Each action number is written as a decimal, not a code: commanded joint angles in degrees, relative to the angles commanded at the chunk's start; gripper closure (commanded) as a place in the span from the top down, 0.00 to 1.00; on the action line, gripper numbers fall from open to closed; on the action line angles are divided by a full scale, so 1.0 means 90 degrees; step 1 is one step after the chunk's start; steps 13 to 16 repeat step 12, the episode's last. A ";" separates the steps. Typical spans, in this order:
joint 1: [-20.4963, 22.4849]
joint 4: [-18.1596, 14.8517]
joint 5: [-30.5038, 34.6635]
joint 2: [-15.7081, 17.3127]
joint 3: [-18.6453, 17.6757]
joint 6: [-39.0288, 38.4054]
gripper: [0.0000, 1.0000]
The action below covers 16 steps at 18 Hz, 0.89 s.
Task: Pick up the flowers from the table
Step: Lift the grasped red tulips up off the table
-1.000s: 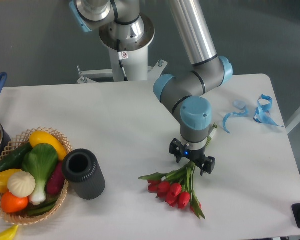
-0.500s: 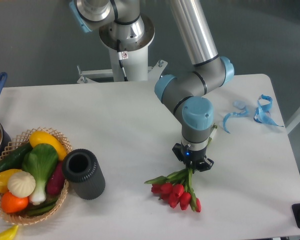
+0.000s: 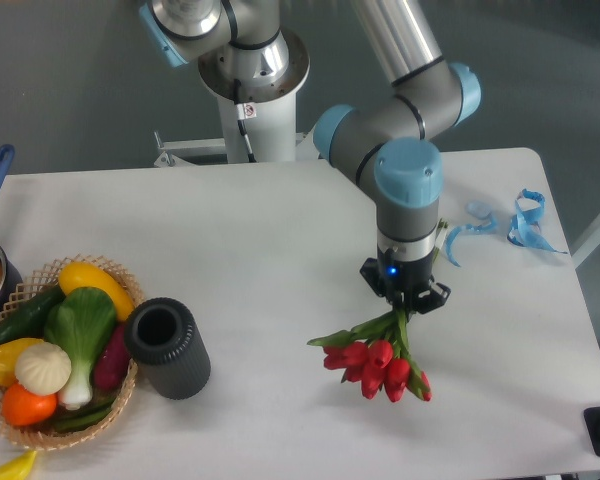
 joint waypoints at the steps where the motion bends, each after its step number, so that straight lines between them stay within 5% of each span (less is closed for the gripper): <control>1: 0.0029 -0.0293 0.0000 0.0059 0.0127 0.0117 0.00; 6: 0.0069 -0.1495 -0.0009 0.0313 0.0762 0.0508 0.00; 16: 0.0098 -0.1604 -0.0039 0.0352 0.0841 0.0499 0.00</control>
